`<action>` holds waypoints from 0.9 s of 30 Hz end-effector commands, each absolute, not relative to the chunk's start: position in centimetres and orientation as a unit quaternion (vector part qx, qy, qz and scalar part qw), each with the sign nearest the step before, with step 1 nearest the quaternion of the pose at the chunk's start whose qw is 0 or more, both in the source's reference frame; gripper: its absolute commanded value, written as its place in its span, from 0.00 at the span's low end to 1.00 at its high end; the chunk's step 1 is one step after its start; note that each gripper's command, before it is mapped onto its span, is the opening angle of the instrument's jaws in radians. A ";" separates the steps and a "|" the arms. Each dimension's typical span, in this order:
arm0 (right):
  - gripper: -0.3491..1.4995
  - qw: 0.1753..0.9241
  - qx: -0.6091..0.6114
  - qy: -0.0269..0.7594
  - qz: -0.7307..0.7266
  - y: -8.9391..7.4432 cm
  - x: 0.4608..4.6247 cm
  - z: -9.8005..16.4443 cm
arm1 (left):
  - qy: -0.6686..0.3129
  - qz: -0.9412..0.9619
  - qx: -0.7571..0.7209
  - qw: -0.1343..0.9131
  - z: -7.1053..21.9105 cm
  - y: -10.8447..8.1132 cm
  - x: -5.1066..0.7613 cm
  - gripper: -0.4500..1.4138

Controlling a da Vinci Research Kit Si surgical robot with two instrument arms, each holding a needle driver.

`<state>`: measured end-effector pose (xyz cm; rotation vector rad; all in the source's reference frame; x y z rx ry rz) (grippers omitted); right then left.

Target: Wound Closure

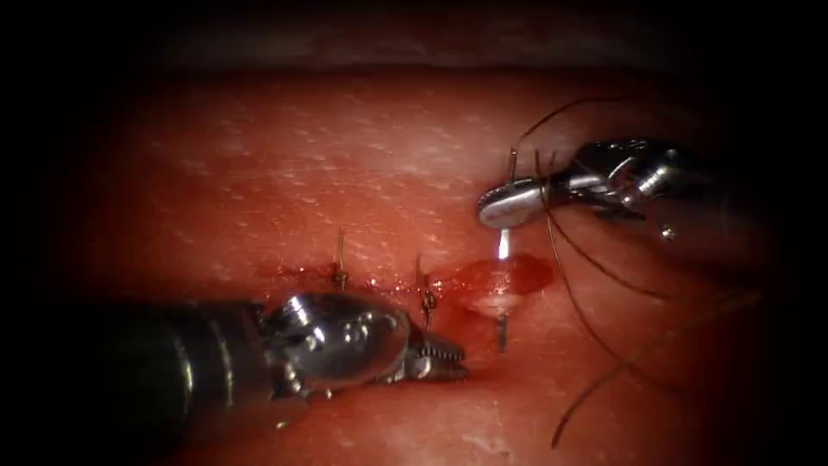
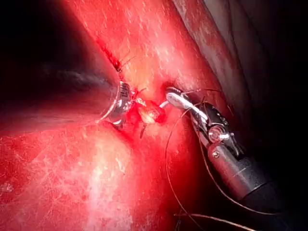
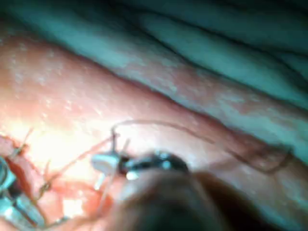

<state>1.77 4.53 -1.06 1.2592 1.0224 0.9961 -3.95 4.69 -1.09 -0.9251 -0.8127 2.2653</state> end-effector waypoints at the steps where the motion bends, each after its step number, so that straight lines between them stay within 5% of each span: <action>1: 0.00 0.573 0.551 0.432 0.426 4.5 1.87 -1.0 | -0.304 0.844 -0.346 0.277 -1.0 4.7 -3.99 0.34; 8: 0.00 0.551 0.575 0.417 0.437 4.2 1.96 -1.2 | -0.291 0.848 -0.354 0.265 -1.1 4.8 -3.93 0.34; 9: 0.14 0.549 0.569 0.421 0.445 4.2 1.96 -1.2 | -0.288 0.851 -0.358 0.256 -1.1 4.8 -3.94 0.34; 10: 0.47 0.543 0.552 0.428 0.466 4.3 1.95 -1.2 | -0.271 0.860 -0.371 0.221 -1.1 4.8 -3.99 0.36; 11: 0.64 0.552 0.536 0.438 0.464 4.3 1.95 -1.2 | -0.262 0.864 -0.380 0.203 -1.1 4.9 -4.02 0.37; 15: 0.95 0.600 0.477 0.456 0.452 4.3 1.95 -1.1 | -0.196 0.877 -0.430 0.083 -1.1 4.9 -4.17 0.44; 27: 0.98 0.603 0.458 0.467 0.456 4.4 1.74 -1.0 | -0.091 0.873 -0.478 -0.048 -1.3 5.0 -4.15 0.46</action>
